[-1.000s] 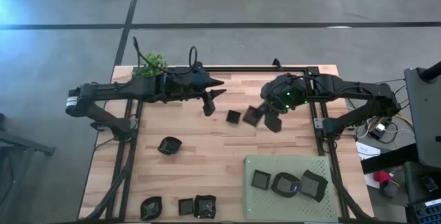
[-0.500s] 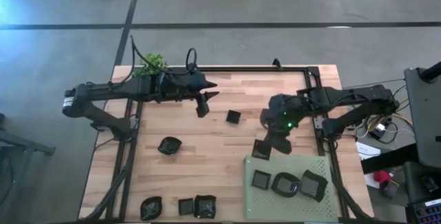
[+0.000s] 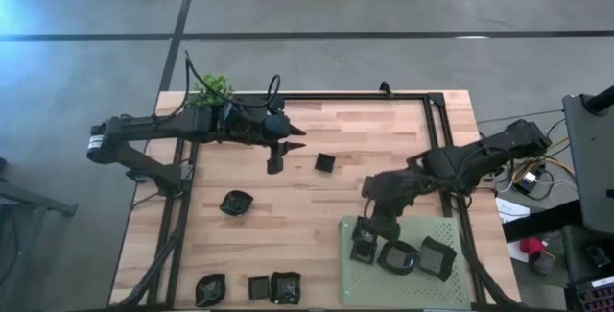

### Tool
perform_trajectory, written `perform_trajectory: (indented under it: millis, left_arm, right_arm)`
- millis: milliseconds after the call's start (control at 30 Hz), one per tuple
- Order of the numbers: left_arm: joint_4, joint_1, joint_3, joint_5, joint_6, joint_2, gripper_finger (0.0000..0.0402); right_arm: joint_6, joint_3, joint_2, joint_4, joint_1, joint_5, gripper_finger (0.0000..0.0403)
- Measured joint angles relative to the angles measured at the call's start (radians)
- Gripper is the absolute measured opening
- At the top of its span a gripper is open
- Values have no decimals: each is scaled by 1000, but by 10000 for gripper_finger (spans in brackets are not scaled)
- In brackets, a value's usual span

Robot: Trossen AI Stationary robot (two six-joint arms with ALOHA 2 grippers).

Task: Pick & Place Mini shaped plates
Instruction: Stack the square plate in the square plate on the shelf

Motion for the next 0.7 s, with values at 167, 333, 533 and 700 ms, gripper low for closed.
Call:
perform_trajectory:
  millis: [167,333,533,700]
  left_arm:
    - [-4,2,-1,-2,17,0,128]
    - [-6,2,-2,-2,28,0,128]
    - [-6,2,-2,-2,47,0,128]
    - [-8,2,-2,-2,46,0,128]
  right_arm:
    - [45,0,48,0,45,-1,8]
    - [49,1,105,2,70,-18,8]
    - [33,9,149,46,70,-54,8]
    - [60,9,151,50,69,-56,12]
